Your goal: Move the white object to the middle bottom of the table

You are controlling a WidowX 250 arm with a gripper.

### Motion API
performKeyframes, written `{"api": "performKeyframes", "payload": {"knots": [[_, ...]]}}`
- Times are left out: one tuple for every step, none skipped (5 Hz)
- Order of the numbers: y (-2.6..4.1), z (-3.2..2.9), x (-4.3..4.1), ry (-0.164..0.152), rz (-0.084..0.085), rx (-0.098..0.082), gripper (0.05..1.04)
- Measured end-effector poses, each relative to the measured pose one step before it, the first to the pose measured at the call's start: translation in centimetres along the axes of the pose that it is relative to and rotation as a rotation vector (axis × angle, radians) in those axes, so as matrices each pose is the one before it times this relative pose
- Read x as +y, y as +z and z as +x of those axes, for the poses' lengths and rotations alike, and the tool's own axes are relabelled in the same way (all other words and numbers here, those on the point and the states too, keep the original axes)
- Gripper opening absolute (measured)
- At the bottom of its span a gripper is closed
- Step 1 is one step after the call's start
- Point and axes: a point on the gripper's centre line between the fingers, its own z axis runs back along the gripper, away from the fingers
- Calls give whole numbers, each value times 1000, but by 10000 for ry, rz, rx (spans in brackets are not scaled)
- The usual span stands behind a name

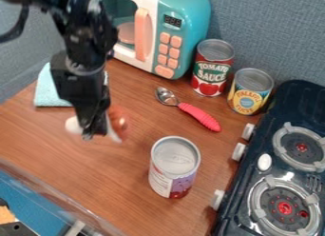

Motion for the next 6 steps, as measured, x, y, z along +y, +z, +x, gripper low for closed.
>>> {"api": "performKeyframes", "payload": {"knots": [[-2279, 646, 280, -455, 550, -85, 365], [-1601, 12, 884, -471, 306, -233, 365], [-624, -786, 1202, -656, -67, -208, 365], [-672, -203, 896, -292, 224, -192, 431], [-77, -80, 397, -79, 155, -678, 750], [335, 117, -26, 61, 18, -71, 989]]}}
